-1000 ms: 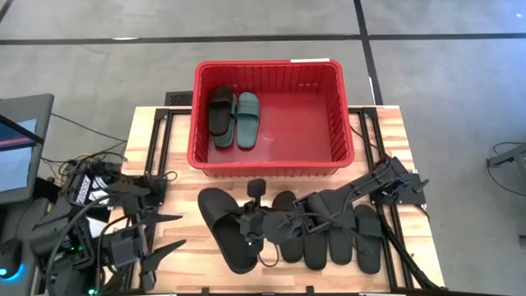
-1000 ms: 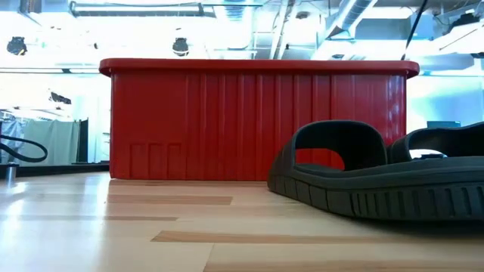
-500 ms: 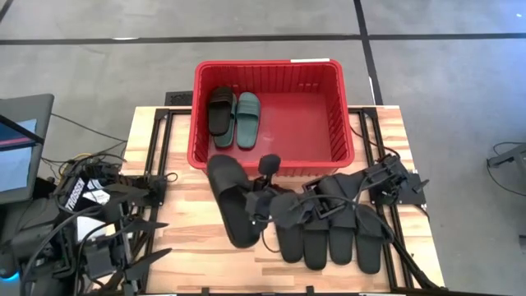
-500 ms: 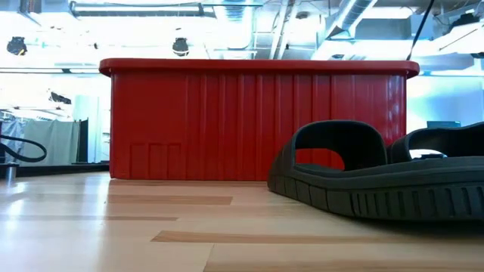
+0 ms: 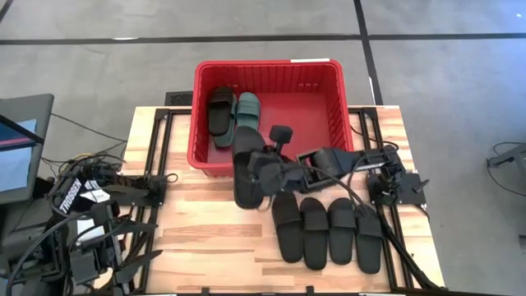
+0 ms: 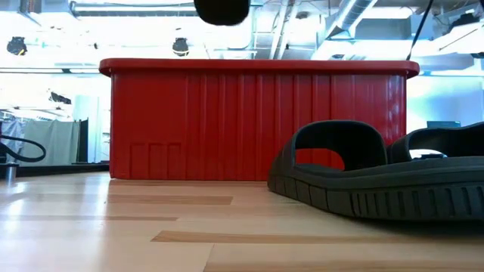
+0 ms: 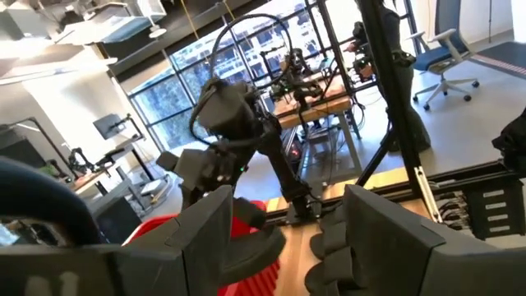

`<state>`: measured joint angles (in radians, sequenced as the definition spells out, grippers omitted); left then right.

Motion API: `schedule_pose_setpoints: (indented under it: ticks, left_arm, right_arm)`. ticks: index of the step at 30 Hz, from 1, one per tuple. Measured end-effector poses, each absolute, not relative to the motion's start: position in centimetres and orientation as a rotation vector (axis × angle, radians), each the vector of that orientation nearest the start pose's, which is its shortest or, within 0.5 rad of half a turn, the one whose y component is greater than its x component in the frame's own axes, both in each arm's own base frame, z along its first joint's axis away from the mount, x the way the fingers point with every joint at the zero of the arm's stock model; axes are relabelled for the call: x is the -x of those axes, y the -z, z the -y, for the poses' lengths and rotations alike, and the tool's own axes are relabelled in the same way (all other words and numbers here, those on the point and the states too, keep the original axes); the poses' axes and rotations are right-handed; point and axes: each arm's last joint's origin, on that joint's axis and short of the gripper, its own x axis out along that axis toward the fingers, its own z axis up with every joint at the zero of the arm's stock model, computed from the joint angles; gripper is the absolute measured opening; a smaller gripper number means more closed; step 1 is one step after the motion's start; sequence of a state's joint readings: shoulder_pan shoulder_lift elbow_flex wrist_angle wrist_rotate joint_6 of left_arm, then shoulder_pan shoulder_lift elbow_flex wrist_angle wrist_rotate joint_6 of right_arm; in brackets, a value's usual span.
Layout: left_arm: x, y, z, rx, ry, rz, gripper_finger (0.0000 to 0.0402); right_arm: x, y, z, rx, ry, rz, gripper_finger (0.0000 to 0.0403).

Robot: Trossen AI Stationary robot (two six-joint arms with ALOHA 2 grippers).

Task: Pick and place slides into bin
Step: Put the black slide into the red bin

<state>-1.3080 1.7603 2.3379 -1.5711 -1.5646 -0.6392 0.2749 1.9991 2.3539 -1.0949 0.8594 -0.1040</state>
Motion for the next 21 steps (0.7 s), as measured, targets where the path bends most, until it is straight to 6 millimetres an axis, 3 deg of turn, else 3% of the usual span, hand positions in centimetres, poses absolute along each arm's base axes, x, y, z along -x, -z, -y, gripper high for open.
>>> schedule_pose_setpoints:
  ticks: [7,21]
  left_arm:
    - [-11.0,-50.1,24.0,-0.337,-0.317,-0.056,0.0220]
    - [-14.1,-52.2,17.6,-0.355,-0.540,-0.100,0.0220]
  right_arm:
    - [-40.0,-42.3,-4.0,0.472,0.591,-0.739,0.0001]
    - [-39.9,-42.2,8.8,0.410,0.508,-0.839,0.0001]
